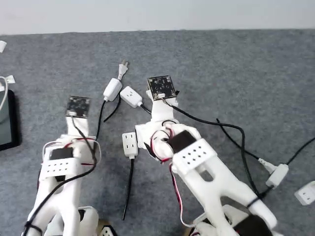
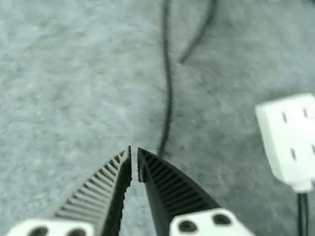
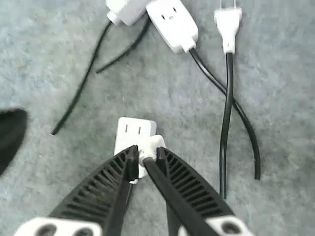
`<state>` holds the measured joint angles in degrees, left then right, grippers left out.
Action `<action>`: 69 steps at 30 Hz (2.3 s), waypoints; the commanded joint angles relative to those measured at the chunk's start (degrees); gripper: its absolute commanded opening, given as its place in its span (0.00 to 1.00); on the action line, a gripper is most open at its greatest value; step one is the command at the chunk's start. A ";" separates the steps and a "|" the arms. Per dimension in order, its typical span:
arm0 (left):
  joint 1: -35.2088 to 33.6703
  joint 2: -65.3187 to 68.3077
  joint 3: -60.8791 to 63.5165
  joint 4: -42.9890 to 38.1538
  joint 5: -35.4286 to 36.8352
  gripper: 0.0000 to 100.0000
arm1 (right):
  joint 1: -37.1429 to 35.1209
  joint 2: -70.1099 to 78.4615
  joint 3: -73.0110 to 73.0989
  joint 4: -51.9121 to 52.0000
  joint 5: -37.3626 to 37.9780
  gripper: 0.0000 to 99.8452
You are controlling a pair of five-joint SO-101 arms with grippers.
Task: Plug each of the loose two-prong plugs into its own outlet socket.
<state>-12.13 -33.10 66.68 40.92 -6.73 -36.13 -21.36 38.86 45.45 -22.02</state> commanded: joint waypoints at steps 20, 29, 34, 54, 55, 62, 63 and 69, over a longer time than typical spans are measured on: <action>-6.07 -1.49 -2.86 -5.54 6.33 0.02 | -2.07 16.66 -22.15 5.23 -5.63 0.01; -5.98 -1.49 -2.86 -5.54 6.33 0.02 | -4.62 17.36 -21.71 6.37 -7.30 0.01; -5.98 -1.49 -2.86 -5.54 6.33 0.02 | -4.53 19.30 -21.98 5.58 -7.30 0.01; -5.98 -1.49 -2.86 -5.54 6.24 0.02 | -2.24 19.56 -21.98 4.00 -5.71 0.01; -5.98 -1.49 -2.86 -5.54 6.24 0.02 | -2.24 19.74 -21.98 3.74 -5.19 0.01; -5.98 -1.49 -2.77 -5.54 6.24 0.02 | -2.24 19.91 -21.54 3.38 -4.66 0.01; -5.98 -1.49 -2.77 -5.54 6.24 0.02 | -2.24 20.00 -21.45 3.38 -4.66 0.01; -5.98 -1.49 -2.77 -5.45 6.24 0.02 | -2.59 25.19 -21.89 2.68 -4.48 0.01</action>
<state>-17.85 -33.10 66.59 37.05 -1.01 -38.95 1.76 19.16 49.58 -27.38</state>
